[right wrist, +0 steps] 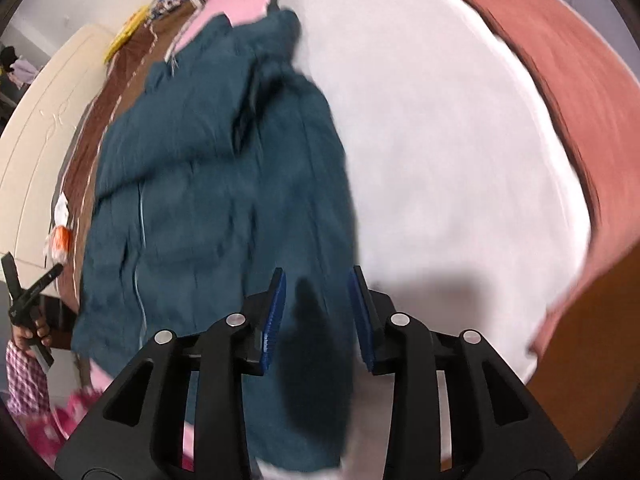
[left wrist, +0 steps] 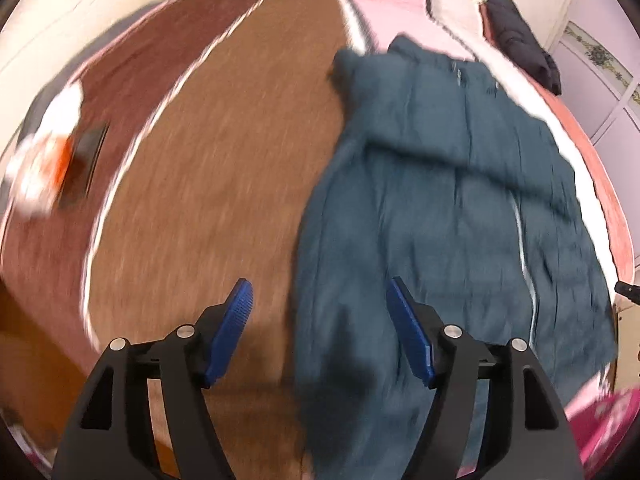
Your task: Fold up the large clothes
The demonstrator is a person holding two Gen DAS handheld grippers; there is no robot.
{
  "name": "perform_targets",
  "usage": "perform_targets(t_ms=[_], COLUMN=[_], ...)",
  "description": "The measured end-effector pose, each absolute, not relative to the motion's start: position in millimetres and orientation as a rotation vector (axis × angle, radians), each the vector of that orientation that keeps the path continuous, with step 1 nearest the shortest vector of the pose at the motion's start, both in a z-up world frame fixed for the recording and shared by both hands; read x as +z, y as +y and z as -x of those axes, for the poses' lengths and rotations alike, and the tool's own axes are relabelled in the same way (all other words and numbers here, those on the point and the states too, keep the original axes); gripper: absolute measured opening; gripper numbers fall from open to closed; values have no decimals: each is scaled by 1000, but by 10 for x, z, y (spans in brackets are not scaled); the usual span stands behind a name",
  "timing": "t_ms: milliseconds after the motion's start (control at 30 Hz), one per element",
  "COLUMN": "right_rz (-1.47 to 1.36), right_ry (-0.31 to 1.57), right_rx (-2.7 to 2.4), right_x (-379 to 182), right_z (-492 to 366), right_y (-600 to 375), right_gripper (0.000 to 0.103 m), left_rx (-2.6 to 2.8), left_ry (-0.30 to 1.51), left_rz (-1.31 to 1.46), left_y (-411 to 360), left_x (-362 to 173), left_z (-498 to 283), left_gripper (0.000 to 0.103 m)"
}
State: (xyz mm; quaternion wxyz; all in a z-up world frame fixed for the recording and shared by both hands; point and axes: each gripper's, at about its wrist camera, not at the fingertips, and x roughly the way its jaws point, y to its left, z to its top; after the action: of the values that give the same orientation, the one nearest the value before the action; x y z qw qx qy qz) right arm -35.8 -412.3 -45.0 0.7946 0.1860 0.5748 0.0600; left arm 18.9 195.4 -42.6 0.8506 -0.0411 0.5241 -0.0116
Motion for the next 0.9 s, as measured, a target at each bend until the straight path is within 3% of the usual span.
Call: perform_targets(t_ms=[367, 900], right_rz=[-537, -413], right_ry=[1335, 1328], right_rx=[239, 227], right_x=[-720, -652], right_z=[1037, 1030], right_y=[-3982, -3812], right_gripper=[49, 50], left_rx=[33, -43], left_ry=[1166, 1144], left_rz=[228, 403], left_y=[2170, 2078], left_x=[-825, -834], left_z=[667, 896], left_gripper=[71, 71])
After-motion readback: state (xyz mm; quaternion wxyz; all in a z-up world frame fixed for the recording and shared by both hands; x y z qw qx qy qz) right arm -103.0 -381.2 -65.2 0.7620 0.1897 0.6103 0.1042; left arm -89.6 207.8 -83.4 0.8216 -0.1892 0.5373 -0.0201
